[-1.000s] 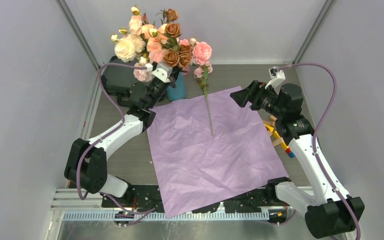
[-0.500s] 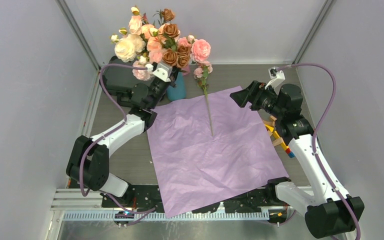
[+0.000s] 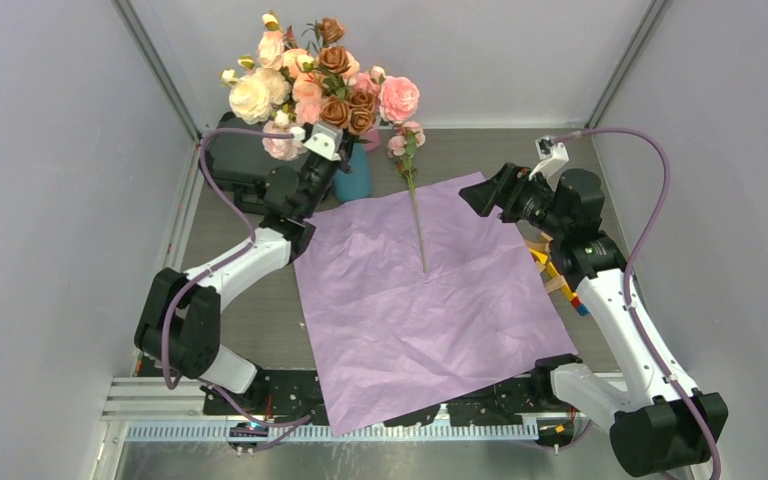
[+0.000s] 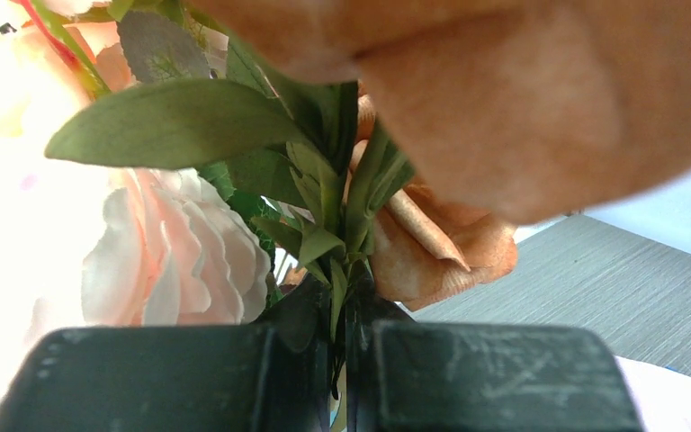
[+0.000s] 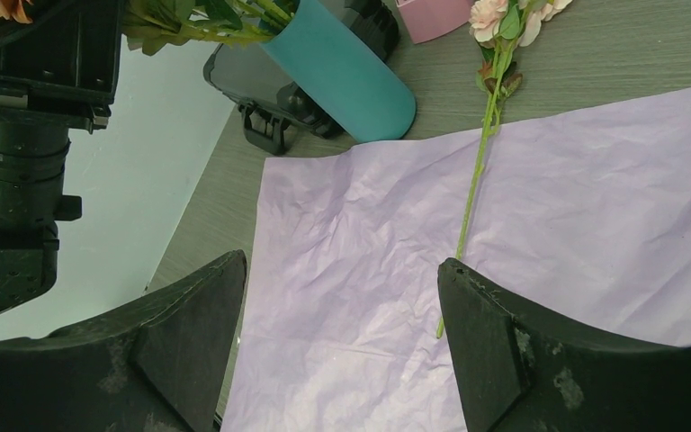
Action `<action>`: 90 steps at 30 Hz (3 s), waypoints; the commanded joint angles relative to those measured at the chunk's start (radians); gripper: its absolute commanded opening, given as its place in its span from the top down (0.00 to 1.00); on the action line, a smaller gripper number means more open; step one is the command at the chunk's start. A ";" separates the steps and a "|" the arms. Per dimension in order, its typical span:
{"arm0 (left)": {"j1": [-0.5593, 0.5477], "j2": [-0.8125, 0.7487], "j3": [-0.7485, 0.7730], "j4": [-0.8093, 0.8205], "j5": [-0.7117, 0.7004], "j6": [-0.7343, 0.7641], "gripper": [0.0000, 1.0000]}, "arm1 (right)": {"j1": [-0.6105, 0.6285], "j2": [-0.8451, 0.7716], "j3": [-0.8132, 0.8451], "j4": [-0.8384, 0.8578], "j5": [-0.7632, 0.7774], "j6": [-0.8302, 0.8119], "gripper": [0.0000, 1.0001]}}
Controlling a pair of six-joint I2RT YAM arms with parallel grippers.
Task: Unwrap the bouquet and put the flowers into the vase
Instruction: Insert the fake flower into the vase, then pick up the fake flower from the wrapping paper.
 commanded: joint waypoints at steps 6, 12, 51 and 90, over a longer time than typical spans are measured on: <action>0.006 0.036 -0.023 -0.027 -0.034 0.016 1.00 | -0.007 -0.019 0.003 0.046 -0.019 0.007 0.17; 0.006 0.037 -0.033 -0.030 -0.033 0.020 1.00 | -0.008 -0.016 0.003 0.046 -0.021 0.007 0.17; 0.005 -0.302 -0.160 -0.378 0.116 -0.098 0.43 | -0.008 -0.053 -0.008 0.003 -0.032 -0.015 0.16; 0.232 -0.467 0.023 -1.536 0.324 -0.292 0.04 | 0.299 0.339 0.088 -0.283 0.434 -0.059 0.30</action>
